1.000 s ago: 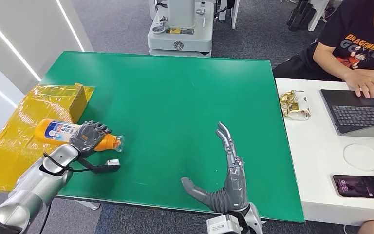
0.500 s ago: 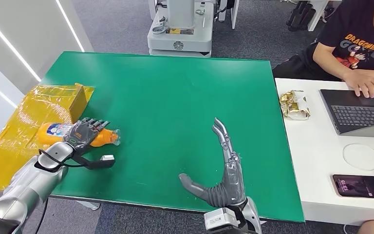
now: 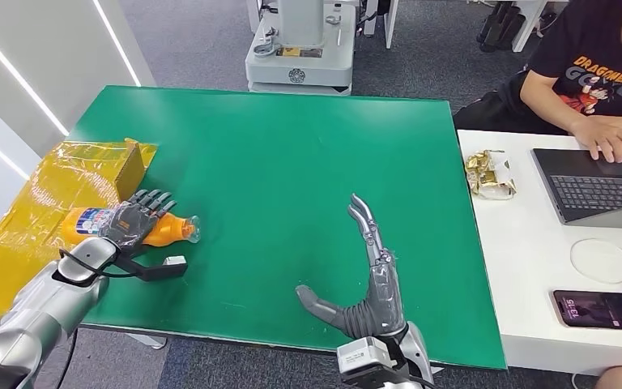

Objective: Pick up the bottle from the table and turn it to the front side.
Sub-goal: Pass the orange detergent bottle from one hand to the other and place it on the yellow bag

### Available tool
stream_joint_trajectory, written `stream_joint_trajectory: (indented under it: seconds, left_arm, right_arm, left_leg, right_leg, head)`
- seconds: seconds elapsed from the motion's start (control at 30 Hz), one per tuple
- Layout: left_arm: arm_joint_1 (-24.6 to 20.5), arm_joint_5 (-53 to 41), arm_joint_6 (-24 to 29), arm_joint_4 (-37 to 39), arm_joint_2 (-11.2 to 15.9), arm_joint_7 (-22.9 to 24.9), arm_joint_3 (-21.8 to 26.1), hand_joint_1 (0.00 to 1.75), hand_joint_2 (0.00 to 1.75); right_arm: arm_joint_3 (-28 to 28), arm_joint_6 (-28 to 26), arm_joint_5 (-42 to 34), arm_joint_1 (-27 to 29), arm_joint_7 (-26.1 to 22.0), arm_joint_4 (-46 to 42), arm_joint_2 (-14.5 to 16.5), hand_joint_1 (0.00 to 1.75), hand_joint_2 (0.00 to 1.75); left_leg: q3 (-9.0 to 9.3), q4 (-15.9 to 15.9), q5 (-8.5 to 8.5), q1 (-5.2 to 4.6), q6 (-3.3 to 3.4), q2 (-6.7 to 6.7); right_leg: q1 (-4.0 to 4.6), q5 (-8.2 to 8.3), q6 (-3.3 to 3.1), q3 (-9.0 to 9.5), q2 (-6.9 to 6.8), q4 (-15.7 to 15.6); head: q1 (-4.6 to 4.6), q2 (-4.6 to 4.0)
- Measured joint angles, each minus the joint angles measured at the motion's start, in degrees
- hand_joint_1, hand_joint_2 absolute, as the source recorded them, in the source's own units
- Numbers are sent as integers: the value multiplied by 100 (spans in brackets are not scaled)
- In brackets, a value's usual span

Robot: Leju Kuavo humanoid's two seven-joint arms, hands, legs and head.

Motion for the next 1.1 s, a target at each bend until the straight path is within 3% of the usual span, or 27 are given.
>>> stream_joint_trajectory:
  seconds: [0.27, 0.47, 0.73, 0.97, 1.1]
  left_arm:
    - [305, 95, 255, -162, 142, 152, 212, 0, 175]
    - [976, 6, 390, -847, 332, 285, 574, 0, 175]
    - [2038, 16, 398, -2207, 385, 220, 1312, 0, 175]
    - [2796, 821, 723, -3736, 197, -472, 1776, 0, 175]
    - [2963, 2631, 923, -4528, -153, -1543, 1845, 0, 175]
  right_arm:
    - [3, -14, -19, -4, -6, 32, 1, 0, 175]
    - [3, -18, -12, -2, -6, 32, 0, 0, 175]
    - [3, -20, 109, 36, 63, 19, 1, 0, 175]
    - [-21, 145, 336, 136, 155, -110, 5, 0, 175]
    - [-85, 282, 500, 254, 197, -230, 22, 0, 175]
  left_leg:
    - [1, -1, 0, 0, 0, 2]
    - [0, -1, -1, 0, -1, 2]
    - [-1, -1, -3, 0, -3, 2]
    - [-2, -1, -3, -1, -3, -1]
    - [-2, 0, -3, -2, -2, -6]
  right_leg:
    - [0, -1, -1, -2, 2, 2]
    - [0, -4, -4, -5, 3, 1]
    - [0, -5, -5, -7, 4, -1]
    - [0, -5, -4, -7, -1, -5]
    - [-2, -5, -4, -5, -6, -6]
  head:
    - [-1, 0]
    - [0, 0]
    - [1, 0]
    - [1, 0]
    - [1, 0]
